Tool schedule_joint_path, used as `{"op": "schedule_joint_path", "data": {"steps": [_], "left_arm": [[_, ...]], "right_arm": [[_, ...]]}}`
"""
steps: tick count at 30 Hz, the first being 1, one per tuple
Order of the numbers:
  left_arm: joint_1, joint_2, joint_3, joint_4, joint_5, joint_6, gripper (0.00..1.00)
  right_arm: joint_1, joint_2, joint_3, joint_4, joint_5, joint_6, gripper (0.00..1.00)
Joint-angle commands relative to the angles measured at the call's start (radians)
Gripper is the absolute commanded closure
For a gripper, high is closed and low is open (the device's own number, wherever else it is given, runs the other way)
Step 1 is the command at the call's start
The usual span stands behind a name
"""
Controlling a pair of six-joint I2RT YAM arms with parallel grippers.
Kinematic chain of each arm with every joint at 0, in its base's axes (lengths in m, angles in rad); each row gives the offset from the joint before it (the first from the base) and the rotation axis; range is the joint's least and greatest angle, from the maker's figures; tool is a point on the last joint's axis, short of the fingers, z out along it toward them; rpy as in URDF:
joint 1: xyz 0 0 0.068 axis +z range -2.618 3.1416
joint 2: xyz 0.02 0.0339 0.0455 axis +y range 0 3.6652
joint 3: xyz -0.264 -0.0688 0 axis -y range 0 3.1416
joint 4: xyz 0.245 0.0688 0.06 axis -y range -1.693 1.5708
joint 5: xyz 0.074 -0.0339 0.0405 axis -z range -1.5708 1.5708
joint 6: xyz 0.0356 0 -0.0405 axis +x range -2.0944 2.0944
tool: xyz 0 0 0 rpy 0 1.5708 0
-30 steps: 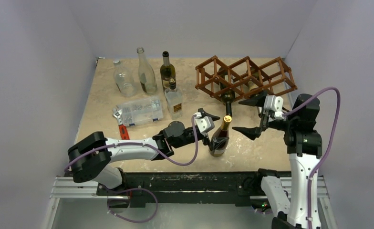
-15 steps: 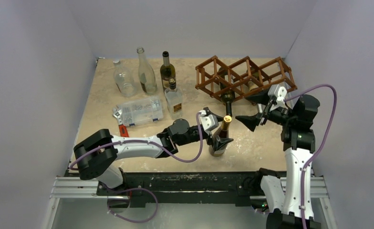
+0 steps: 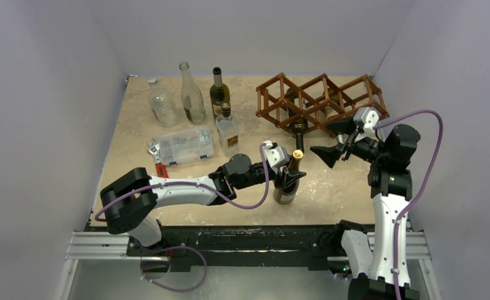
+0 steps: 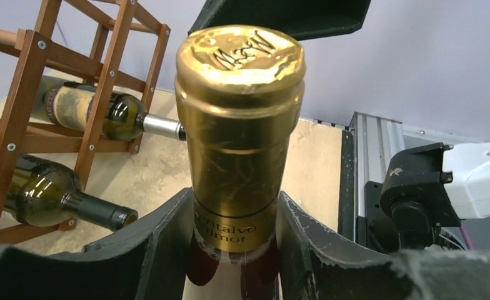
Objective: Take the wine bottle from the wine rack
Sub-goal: Pick up the wine bottle from the center of the board, then place the wine bottle at the center of the board.
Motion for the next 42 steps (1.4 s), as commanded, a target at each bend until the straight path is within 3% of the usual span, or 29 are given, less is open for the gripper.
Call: {"op": "schedule_joint_path", "data": {"steps": [1, 2, 9, 15, 25, 34, 42], "left_arm": [[0.005, -0.072, 0.016, 0.005, -0.037, 0.017, 0.94], [0.004, -0.095, 0.004, -0.004, -0.062, 0.016, 1.0], [0.005, -0.322, -0.122, -0.067, -0.297, 0.008, 1.0], [0.017, -0.534, -0.193, -0.239, -0.487, 0.047, 1.0], [0.152, -0.817, -0.294, -0.43, -0.712, 0.051, 1.0], [0.3, -0.864, -0.272, -0.596, -0.828, -0.027, 1.0], [0.373, -0.885, -0.265, -0.627, -0.909, -0.014, 1.0]], "right_arm": [[-0.007, -0.014, -0.011, 0.039, 0.012, 0.018, 0.01], [-0.007, -0.015, -0.012, 0.039, 0.012, 0.018, 0.01], [-0.007, -0.019, -0.014, 0.035, 0.02, 0.007, 0.01], [-0.007, -0.021, -0.016, 0.032, 0.02, 0.004, 0.01], [-0.009, -0.023, -0.024, 0.034, 0.02, 0.002, 0.01], [-0.009, -0.023, -0.029, 0.037, 0.018, 0.003, 0.01], [-0.01, -0.019, -0.031, 0.037, 0.015, 0.003, 0.01]]}}
